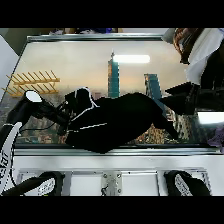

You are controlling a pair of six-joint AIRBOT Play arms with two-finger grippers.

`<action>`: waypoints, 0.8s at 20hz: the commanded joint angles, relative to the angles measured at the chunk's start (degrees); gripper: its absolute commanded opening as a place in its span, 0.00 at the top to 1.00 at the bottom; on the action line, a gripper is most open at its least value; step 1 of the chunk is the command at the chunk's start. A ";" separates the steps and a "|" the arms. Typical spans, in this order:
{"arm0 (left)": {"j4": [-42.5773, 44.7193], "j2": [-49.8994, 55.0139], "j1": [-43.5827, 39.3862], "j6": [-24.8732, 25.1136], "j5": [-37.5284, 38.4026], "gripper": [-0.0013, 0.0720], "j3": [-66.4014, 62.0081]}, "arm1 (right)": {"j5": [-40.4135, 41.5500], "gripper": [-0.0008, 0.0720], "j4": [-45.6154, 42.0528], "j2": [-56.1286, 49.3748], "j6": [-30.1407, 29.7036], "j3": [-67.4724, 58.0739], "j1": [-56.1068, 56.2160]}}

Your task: Fold the clothes and pants, and hang the long-sleeved shirts on hangers.

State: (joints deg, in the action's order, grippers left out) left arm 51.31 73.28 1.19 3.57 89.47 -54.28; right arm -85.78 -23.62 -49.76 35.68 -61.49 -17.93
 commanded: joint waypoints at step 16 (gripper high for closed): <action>-0.04 -0.04 0.00 0.02 0.55 0.95 0.00 | -9.64 0.01 4.37 -18.40 -53.72 8.63 2.10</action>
State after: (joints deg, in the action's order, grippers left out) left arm 51.24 73.28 1.19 3.60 90.04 -54.28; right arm -95.59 -19.20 -65.56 -15.88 -52.90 -17.12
